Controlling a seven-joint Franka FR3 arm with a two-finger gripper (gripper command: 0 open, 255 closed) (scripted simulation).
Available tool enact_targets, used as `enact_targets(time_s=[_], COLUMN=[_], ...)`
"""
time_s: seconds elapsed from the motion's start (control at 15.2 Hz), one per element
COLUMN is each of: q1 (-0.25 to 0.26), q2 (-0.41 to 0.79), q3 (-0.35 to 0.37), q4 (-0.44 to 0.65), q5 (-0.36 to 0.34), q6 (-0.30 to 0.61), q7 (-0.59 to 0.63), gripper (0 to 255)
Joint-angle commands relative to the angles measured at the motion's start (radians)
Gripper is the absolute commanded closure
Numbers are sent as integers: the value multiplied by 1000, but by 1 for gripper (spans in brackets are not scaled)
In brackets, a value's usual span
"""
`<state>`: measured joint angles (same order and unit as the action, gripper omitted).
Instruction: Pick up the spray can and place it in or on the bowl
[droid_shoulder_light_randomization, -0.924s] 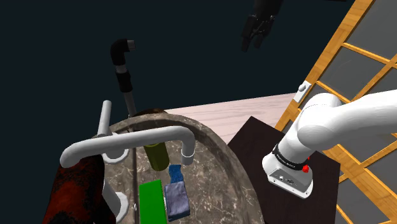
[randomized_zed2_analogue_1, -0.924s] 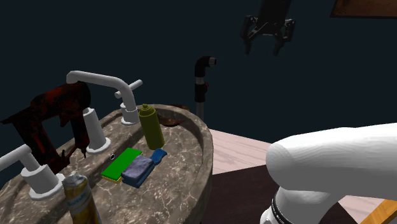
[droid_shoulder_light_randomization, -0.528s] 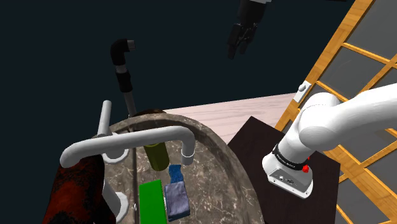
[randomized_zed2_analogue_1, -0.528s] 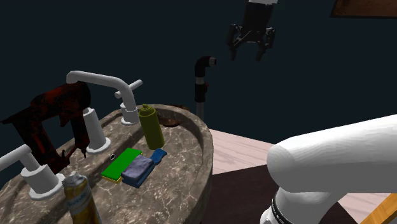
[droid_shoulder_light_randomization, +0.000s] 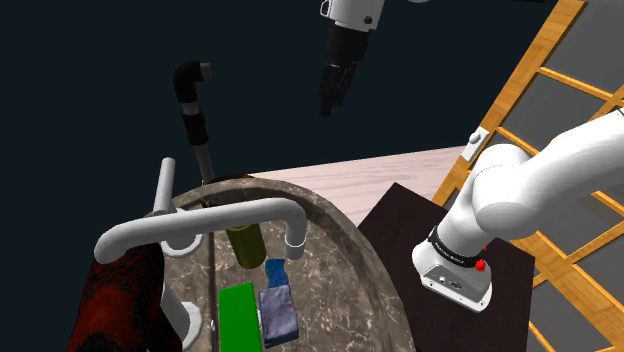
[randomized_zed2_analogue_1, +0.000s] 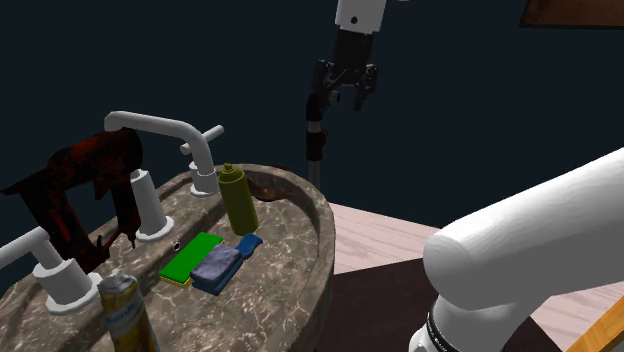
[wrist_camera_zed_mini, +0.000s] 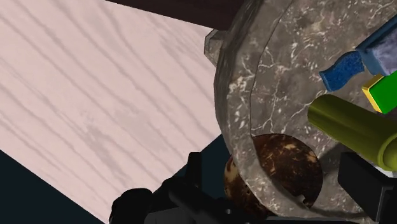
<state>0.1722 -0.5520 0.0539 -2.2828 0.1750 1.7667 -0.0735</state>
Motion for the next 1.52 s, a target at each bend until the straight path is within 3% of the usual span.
enact_targets(time_s=[0.0, 1.19, 1.45], q1=[27, 235, 244], q2=[56, 481, 505], q3=[15, 184, 194], q4=[13, 203, 185], q5=[19, 124, 127], q6=[42, 267, 310], q7=[-29, -262, -267], gripper=[0, 0, 0])
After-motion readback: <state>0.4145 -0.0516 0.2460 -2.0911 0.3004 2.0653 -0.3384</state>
